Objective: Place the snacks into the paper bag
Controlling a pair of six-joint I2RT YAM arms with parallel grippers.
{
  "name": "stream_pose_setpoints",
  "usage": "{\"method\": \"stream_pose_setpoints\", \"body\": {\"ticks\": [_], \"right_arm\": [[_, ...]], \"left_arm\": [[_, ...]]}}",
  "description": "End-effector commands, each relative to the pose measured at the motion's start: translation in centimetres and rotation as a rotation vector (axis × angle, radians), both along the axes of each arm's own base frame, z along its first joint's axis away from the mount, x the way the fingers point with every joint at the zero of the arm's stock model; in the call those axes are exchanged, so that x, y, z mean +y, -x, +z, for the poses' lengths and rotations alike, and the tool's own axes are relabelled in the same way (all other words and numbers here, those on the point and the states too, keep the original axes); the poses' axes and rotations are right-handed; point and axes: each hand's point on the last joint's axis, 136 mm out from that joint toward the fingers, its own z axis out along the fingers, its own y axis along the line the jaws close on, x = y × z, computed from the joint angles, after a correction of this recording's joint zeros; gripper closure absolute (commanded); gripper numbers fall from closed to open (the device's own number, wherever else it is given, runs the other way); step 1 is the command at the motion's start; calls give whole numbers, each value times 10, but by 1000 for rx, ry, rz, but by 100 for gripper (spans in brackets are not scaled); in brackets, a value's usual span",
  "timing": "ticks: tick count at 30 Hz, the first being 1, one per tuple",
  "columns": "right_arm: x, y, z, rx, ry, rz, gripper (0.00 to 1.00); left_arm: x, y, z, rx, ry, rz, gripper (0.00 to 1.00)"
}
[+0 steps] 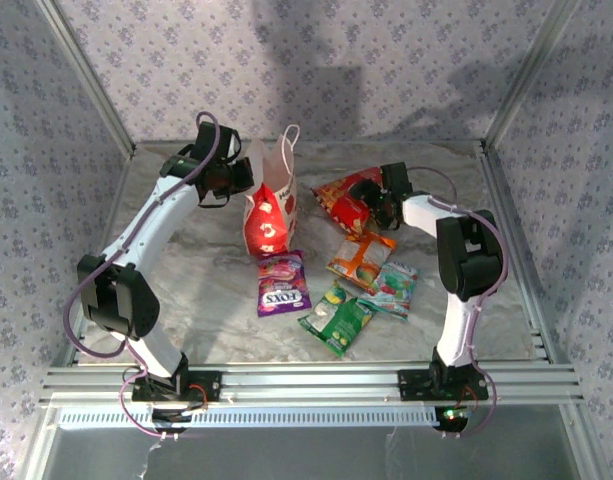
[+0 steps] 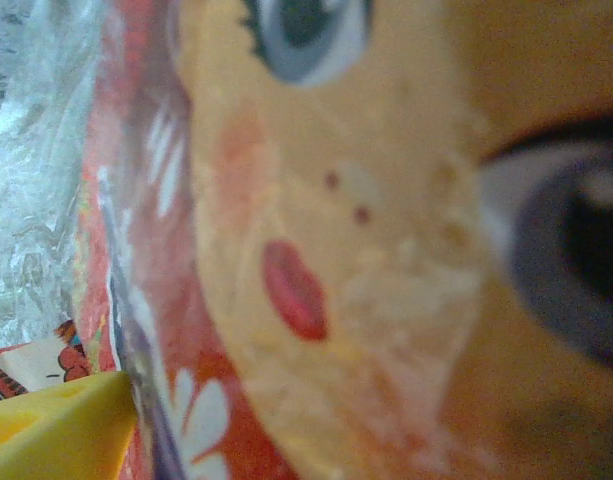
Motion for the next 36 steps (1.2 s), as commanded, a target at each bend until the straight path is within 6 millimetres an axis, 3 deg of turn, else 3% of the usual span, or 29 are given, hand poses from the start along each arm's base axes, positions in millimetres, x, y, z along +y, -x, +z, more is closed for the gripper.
{"method": "stream_pose_setpoints", "body": {"ticks": [1, 8, 11, 16, 26, 36], "right_arm": [[-15, 16, -25, 97, -2, -32, 13], [-51, 57, -52, 217, 27, -31, 15], [-61, 64, -56, 228, 14, -20, 14], [-57, 50, -32, 127, -36, 33, 20], [-42, 23, 10, -41, -65, 99, 13], [-32, 8, 26, -97, -69, 118, 10]], "left_arm": [[-2, 2, -17, 54, -6, -24, 100], [-2, 1, -16, 51, 2, -17, 100], [-2, 1, -16, 53, 4, -16, 100], [-1, 2, -16, 57, 4, -7, 100], [1, 1, -12, 48, -4, 2, 100], [4, 2, -18, 58, -21, 9, 100]]}}
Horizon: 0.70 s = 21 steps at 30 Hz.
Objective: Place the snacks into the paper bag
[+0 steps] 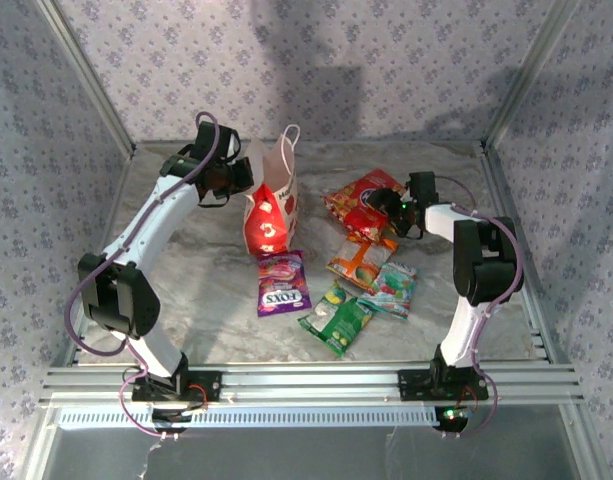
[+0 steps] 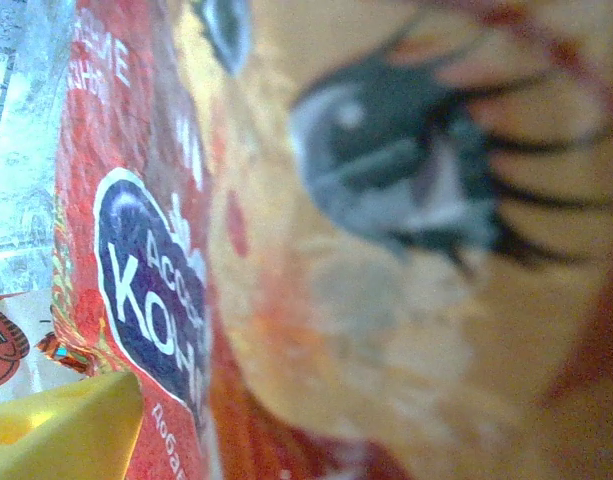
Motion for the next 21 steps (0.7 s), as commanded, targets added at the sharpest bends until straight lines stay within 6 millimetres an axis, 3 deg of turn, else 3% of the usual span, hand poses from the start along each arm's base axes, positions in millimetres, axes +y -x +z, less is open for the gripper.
{"method": "stream_pose_setpoints", "body": {"ticks": [1, 8, 16, 21], "right_arm": [[8, -14, 27, -67, 7, 30, 8], [15, -28, 8, -10, 20, 19, 7], [22, -22, -28, 115, 139, 65, 8], [24, -21, -43, 166, 175, 89, 15]], "left_arm": [[4, 4, -16, 52, -30, 7, 100], [2, 2, -16, 52, -23, 1, 100], [0, 3, -13, 50, -12, -8, 100], [0, 4, -12, 52, -12, -7, 100]]}}
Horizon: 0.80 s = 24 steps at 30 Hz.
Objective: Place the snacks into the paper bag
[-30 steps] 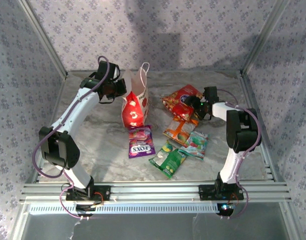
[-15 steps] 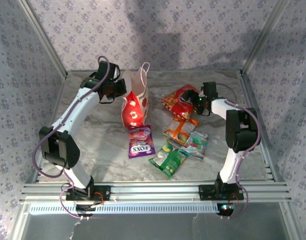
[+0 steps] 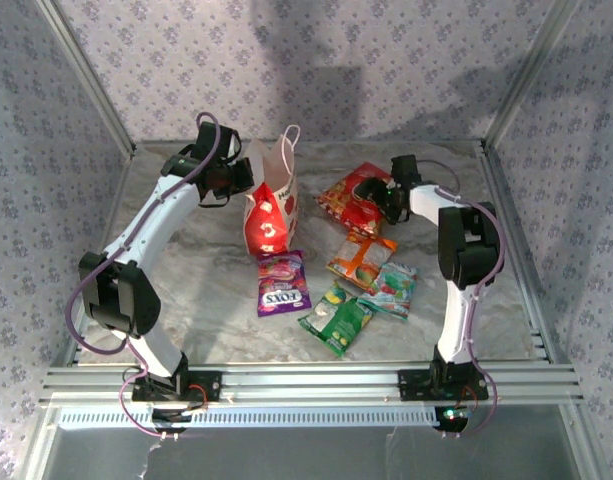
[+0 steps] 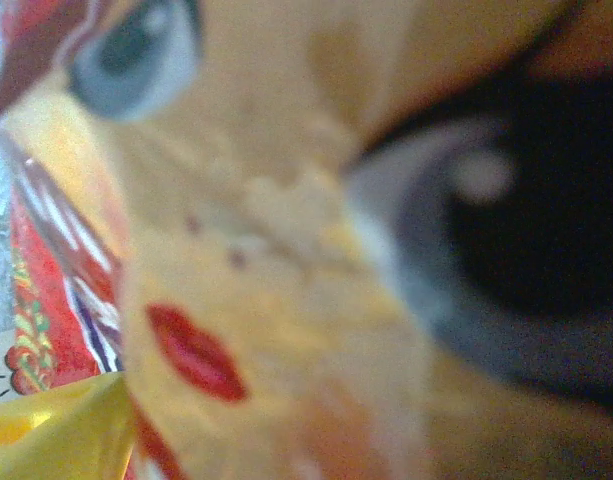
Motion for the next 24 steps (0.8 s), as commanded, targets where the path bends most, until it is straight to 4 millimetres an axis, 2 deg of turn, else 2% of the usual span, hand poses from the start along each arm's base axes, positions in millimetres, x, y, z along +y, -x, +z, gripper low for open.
{"method": "stream_pose_setpoints", "body": {"ticks": [1, 7, 11, 19, 24], "right_arm": [[-2, 17, -32, 114, 80, 35, 17], [-14, 31, -38, 146, 136, 58, 34], [-20, 35, -32, 133, 109, 53, 51], [-38, 31, -13, 71, 148, 99, 65], [-42, 26, -3, 41, 152, 120, 76]], "left_arm": [[0, 5, -8, 45, -9, -8, 100], [1, 6, -4, 33, -7, -9, 100], [0, 5, -5, 38, -2, -7, 100], [0, 7, 1, 26, 7, -3, 100], [2, 9, 3, 22, 6, 1, 100]]}}
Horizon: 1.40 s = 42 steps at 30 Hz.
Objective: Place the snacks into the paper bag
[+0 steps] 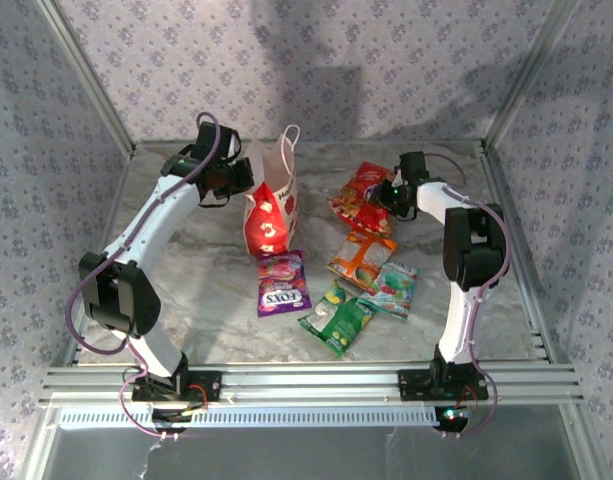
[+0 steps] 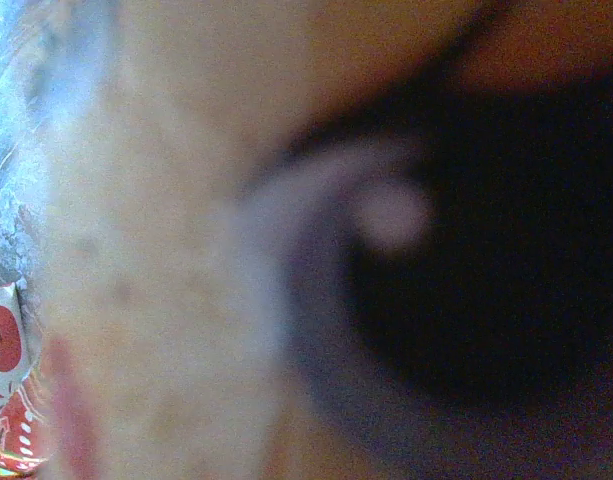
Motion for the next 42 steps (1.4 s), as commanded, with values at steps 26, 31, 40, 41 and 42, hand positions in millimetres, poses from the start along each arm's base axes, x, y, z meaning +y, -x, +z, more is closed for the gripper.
{"method": "stream_pose_setpoints", "body": {"ticks": [26, 31, 40, 41, 42], "right_arm": [[-17, 22, 105, -174, 172, 90, 100], [-15, 26, 123, -211, 198, 104, 100], [-13, 29, 168, -301, 231, 112, 100], [-12, 30, 174, -315, 231, 112, 100], [-11, 31, 181, -330, 231, 111, 100]], "left_arm": [[-10, 8, 47, -79, 74, -27, 79], [-9, 9, 57, -103, 76, -27, 77], [-1, 8, 60, -98, 45, 13, 74], [1, 7, 58, -89, 38, 22, 75], [1, 7, 56, -79, 34, 28, 76]]}}
